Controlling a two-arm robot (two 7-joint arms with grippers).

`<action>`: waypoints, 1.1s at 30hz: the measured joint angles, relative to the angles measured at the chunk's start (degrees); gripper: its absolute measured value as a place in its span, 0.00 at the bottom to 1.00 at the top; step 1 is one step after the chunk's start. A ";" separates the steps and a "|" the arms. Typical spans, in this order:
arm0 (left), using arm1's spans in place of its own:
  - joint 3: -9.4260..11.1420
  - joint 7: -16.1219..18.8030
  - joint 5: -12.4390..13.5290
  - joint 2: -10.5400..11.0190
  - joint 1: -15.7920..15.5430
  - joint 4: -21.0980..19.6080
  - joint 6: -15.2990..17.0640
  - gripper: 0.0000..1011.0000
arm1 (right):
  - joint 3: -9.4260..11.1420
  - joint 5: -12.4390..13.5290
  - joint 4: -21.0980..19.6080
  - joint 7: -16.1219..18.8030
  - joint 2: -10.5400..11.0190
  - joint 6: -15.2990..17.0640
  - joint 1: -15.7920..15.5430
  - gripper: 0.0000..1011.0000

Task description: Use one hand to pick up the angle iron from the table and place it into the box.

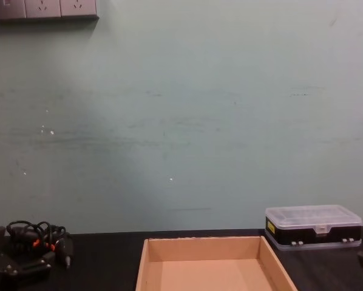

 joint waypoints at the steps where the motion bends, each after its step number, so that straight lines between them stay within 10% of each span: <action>1: 0.00 0.00 0.00 0.00 0.00 0.00 0.00 1.00 | 0.00 0.00 0.00 0.00 0.00 0.00 0.00 0.99; 23: 0.00 0.00 0.00 0.00 0.00 0.00 0.00 1.00 | 0.01 0.00 0.00 0.00 0.00 0.00 -0.01 0.99; 33: 0.00 0.00 0.00 0.00 0.00 0.00 0.00 1.00 | 2.58 1.47 -11.30 0.45 2.75 2.77 -8.02 0.99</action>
